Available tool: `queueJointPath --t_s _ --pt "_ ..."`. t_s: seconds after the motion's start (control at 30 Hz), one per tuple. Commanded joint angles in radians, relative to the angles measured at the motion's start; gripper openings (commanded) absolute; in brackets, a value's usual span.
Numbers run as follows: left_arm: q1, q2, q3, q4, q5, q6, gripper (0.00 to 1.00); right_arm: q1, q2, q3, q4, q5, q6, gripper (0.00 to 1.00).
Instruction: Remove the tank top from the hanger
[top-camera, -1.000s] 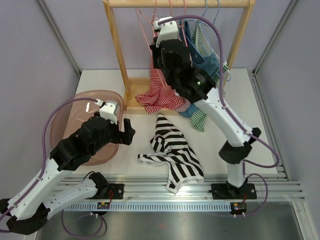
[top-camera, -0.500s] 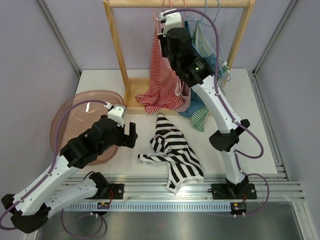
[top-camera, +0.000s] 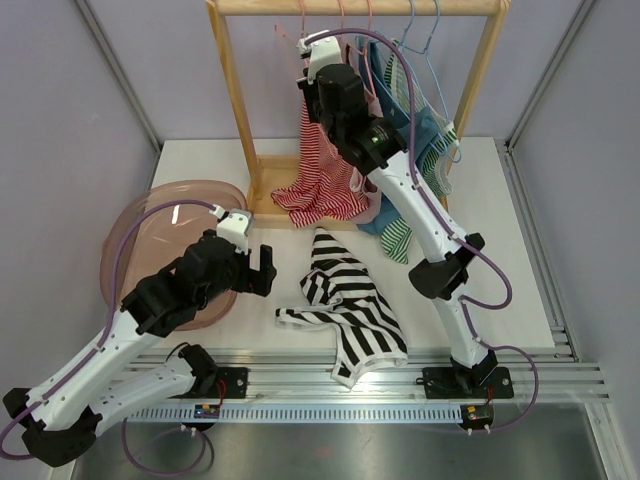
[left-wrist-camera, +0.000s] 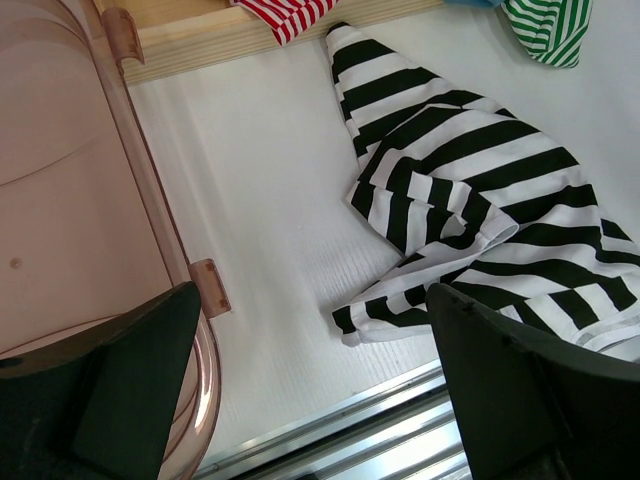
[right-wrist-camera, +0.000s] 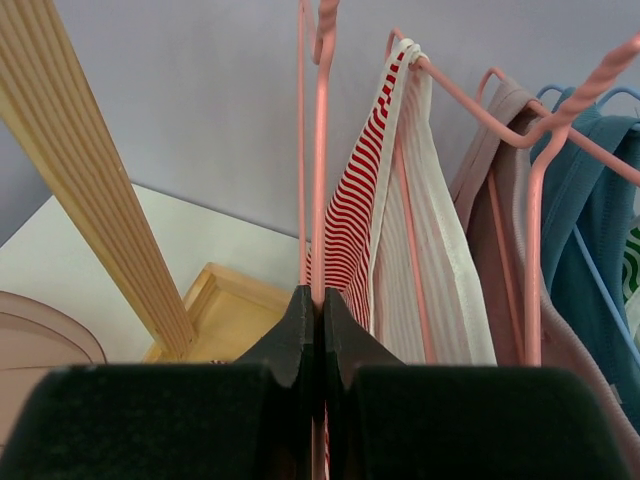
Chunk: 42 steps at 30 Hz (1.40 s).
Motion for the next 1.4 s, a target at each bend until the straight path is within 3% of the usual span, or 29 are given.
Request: queueJointPath --t_s 0.0,0.03,0.1,0.13,0.23,0.27,0.3,0.43,0.47,0.6,0.8,0.93,1.13,1.37 --pt "-0.001 -0.002 0.006 0.046 0.022 0.008 0.99 0.006 -0.04 0.022 0.053 -0.027 0.012 0.0" --pt "-0.001 -0.002 0.01 0.047 0.024 0.004 0.99 0.008 -0.047 0.022 0.05 -0.032 0.012 0.0" --pt "-0.001 0.001 0.018 0.048 0.027 -0.005 0.99 0.009 -0.083 -0.004 0.045 -0.047 0.018 0.1" --pt "-0.001 0.004 0.027 0.048 0.028 -0.016 0.99 0.014 -0.098 -0.017 0.043 -0.052 0.019 0.3" --pt "-0.003 0.025 0.055 0.045 0.028 -0.048 0.99 0.026 -0.167 -0.073 0.037 -0.07 0.02 0.5" --pt "-0.003 0.033 0.058 0.048 0.03 -0.059 0.99 0.031 -0.202 -0.096 0.027 -0.073 0.024 0.67" --pt "-0.003 0.039 0.061 0.063 0.048 -0.07 0.99 0.039 -0.222 -0.106 0.019 -0.076 0.024 0.77" --pt "-0.029 0.082 0.059 0.122 0.077 -0.108 0.99 0.063 -0.343 -0.198 -0.018 -0.077 0.036 0.9" --pt "-0.053 0.109 0.061 0.132 0.076 -0.113 0.99 0.068 -0.419 -0.277 -0.021 -0.096 0.052 0.98" --pt "-0.135 0.209 0.082 0.183 0.015 -0.124 0.99 0.071 -0.653 -0.534 -0.03 -0.205 0.11 0.99" --pt "-0.247 0.402 0.121 0.267 -0.015 -0.116 0.99 0.071 -1.039 -0.976 -0.026 -0.239 0.23 1.0" --pt "-0.291 0.54 0.13 0.342 0.002 -0.094 0.99 0.071 -1.298 -1.271 0.013 -0.375 0.263 1.0" --pt "-0.302 0.802 0.153 0.47 0.097 -0.044 0.99 0.071 -1.509 -1.459 -0.007 -0.537 0.302 1.0" --pt "-0.302 1.004 0.188 0.517 0.125 -0.067 0.99 0.071 -1.569 -1.516 -0.038 -0.532 0.306 1.0"
